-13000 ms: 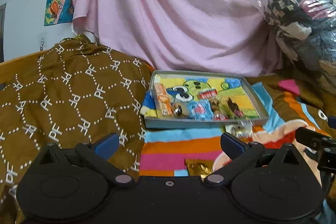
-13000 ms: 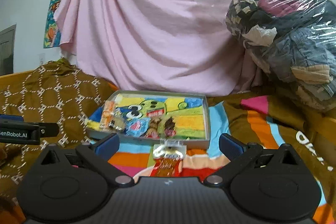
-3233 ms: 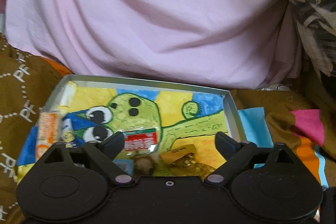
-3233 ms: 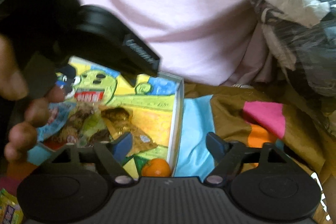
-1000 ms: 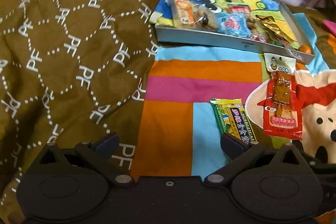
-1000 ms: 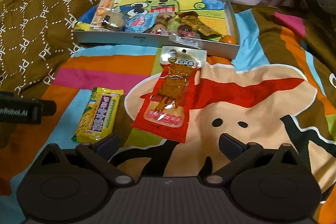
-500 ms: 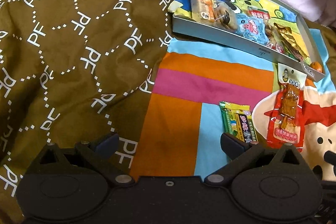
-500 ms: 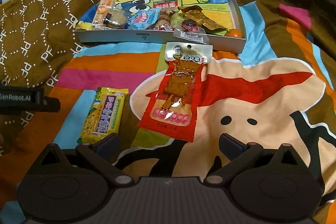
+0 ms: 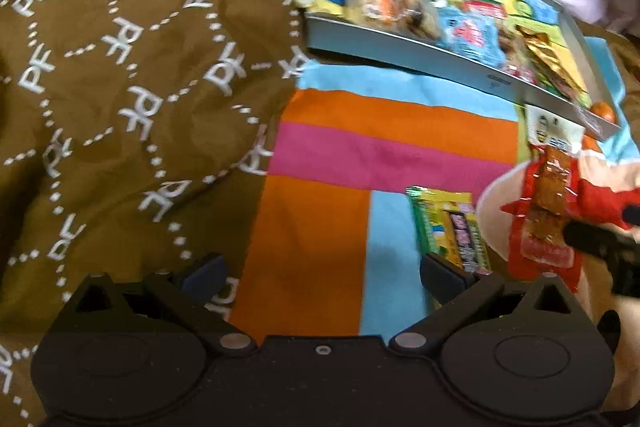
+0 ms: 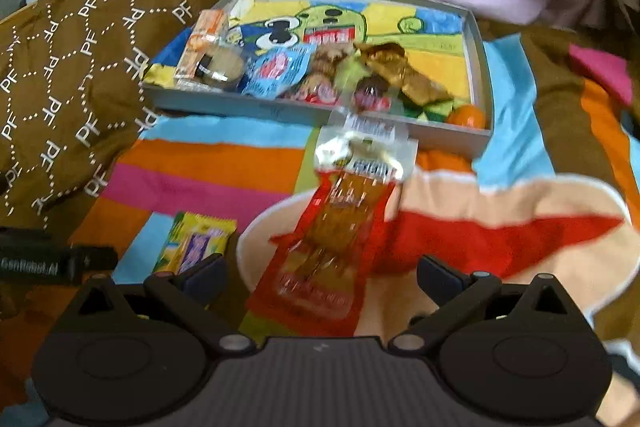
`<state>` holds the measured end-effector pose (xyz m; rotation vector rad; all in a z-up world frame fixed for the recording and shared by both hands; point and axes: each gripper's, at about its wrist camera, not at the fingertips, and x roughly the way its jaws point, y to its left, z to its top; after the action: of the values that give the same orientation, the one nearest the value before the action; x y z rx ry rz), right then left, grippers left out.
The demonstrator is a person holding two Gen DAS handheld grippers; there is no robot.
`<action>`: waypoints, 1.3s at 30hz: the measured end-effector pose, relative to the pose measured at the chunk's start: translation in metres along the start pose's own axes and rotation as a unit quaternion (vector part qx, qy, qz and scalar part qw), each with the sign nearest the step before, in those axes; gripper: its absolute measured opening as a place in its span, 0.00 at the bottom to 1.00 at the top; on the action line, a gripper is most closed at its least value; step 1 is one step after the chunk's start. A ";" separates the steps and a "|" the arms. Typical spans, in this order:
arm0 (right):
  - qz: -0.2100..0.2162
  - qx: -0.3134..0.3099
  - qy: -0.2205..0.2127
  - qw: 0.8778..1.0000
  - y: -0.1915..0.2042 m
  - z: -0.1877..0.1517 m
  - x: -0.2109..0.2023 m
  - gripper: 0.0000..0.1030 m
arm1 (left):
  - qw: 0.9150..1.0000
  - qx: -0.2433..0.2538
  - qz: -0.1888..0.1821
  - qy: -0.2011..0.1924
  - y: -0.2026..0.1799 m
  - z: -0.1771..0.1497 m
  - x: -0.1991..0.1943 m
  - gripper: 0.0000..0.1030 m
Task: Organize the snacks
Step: 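Lower the left tool onto the yellow-green biscuit pack while the right tool lowers onto the red meat pack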
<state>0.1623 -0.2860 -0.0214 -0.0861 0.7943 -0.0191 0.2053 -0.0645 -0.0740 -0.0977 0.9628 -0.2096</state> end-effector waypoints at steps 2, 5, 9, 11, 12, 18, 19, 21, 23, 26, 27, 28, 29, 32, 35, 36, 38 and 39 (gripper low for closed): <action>0.017 0.000 0.009 1.000 -0.009 0.005 0.010 1.00 | 1.000 0.021 -0.012 -0.004 -0.007 -0.001 0.002 0.99; 0.033 0.021 0.022 0.999 -0.019 0.009 0.024 1.00 | 0.998 0.060 -0.031 -0.013 -0.021 -0.003 0.005 0.99; 0.060 0.070 0.032 0.995 -0.026 0.014 0.039 1.00 | 0.994 0.087 -0.070 -0.011 -0.035 -0.007 0.011 0.99; 0.065 0.075 0.028 0.995 -0.025 0.015 0.044 1.00 | 0.991 0.085 -0.103 0.001 -0.037 -0.010 0.016 0.99; 0.062 0.073 0.023 0.995 -0.025 0.016 0.046 1.00 | 0.990 0.081 -0.114 0.005 -0.038 -0.011 0.017 0.99; 0.046 0.079 0.014 0.996 -0.024 0.018 0.060 1.00 | 0.988 0.063 -0.140 -0.001 -0.045 -0.009 0.024 0.99; 0.045 0.083 0.014 0.995 -0.025 0.019 0.061 1.00 | 0.988 0.063 -0.141 0.001 -0.047 -0.009 0.026 0.99; 0.039 0.089 0.016 0.995 -0.026 0.019 0.065 1.00 | 0.988 0.074 -0.136 0.005 -0.051 -0.009 0.031 0.99; 0.036 0.094 0.015 0.995 -0.026 0.018 0.068 1.00 | 0.987 0.095 -0.128 0.000 -0.055 -0.012 0.032 0.99; 0.032 0.096 0.014 0.995 -0.026 0.016 0.068 1.00 | 0.985 0.134 -0.104 -0.004 -0.062 -0.015 0.033 0.95; 0.030 0.092 0.014 0.995 -0.024 0.016 0.067 1.00 | 0.984 0.148 -0.095 -0.004 -0.063 -0.016 0.034 0.94; 0.029 0.088 0.014 0.996 -0.023 0.016 0.067 1.00 | 0.983 0.161 -0.086 -0.006 -0.065 -0.018 0.034 0.93; 0.028 0.086 0.015 0.996 -0.022 0.016 0.067 1.00 | 0.982 0.168 -0.082 -0.007 -0.066 -0.019 0.033 0.93; 0.026 0.083 0.016 0.996 -0.021 0.014 0.067 1.00 | 0.983 0.166 -0.080 -0.003 -0.063 -0.017 0.032 0.89; 0.019 0.075 0.018 0.997 -0.020 0.012 0.068 1.00 | 0.985 0.158 -0.068 0.002 -0.060 -0.012 0.031 0.82; 0.016 0.072 0.018 0.997 -0.019 0.011 0.068 1.00 | 0.986 0.156 -0.062 0.003 -0.059 -0.010 0.031 0.81; 0.006 0.066 0.020 0.998 -0.017 0.010 0.069 0.99 | 0.988 0.147 -0.044 0.004 -0.056 -0.008 0.031 0.79; -0.003 0.063 0.022 0.998 -0.016 0.010 0.068 0.99 | 0.989 0.143 -0.034 0.004 -0.053 -0.007 0.031 0.79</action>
<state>0.2174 -0.3048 -0.0620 0.0317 0.8353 -0.0763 0.2099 -0.1231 -0.0933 0.1335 0.9293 -0.4090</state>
